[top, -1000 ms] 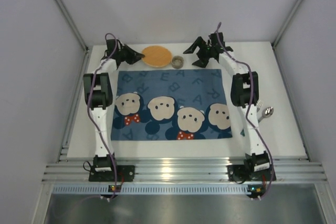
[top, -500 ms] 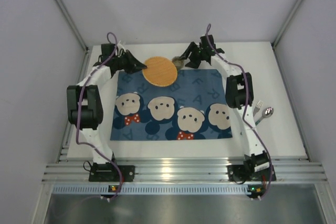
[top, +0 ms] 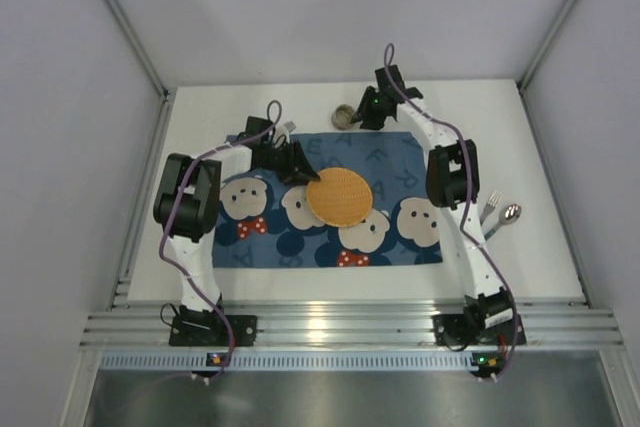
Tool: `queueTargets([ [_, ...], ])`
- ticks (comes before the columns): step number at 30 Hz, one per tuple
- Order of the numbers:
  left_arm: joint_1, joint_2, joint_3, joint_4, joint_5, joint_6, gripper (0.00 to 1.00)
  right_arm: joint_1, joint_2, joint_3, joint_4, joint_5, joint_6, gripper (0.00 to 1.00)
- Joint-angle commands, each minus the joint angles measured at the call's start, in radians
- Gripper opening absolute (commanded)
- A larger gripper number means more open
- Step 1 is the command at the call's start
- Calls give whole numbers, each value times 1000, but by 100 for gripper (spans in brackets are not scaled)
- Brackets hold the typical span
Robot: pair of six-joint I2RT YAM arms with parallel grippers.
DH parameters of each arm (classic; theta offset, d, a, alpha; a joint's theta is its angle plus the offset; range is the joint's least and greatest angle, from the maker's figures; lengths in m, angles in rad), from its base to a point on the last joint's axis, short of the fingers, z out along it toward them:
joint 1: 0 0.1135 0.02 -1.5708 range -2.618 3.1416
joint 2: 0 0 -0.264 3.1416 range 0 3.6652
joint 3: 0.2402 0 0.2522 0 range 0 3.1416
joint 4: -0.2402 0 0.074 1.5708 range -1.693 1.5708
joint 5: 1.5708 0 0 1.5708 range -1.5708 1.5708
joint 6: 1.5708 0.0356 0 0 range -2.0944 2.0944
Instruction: Set the dinner table for one person
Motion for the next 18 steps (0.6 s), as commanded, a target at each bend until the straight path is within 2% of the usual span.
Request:
queueTargets([
  [1,16,27,29,-44,-6,68,48,29,-33,57,-58,75,-46,38],
  [2,15,34,29,-59,-15,77,80,30,-31,59,-58,78,-45,36],
  [4,13,39,24,-93,-26,110,98,30,-30,65,-58,83,-43,33],
  [11,13,33,16,-142,-59,137,98,27,-28,71,-26,91,-43,23],
  [12,13,33,20,-147,-63,140,98,27,-30,71,-18,89,-43,17],
  [14,13,28,27,-162,-66,145,98,21,-44,72,17,75,-39,10],
  [15,13,28,29,-166,-69,148,98,17,-51,71,28,75,-37,3],
  [18,13,21,29,-168,-66,145,98,-3,-88,65,74,78,-33,0],
])
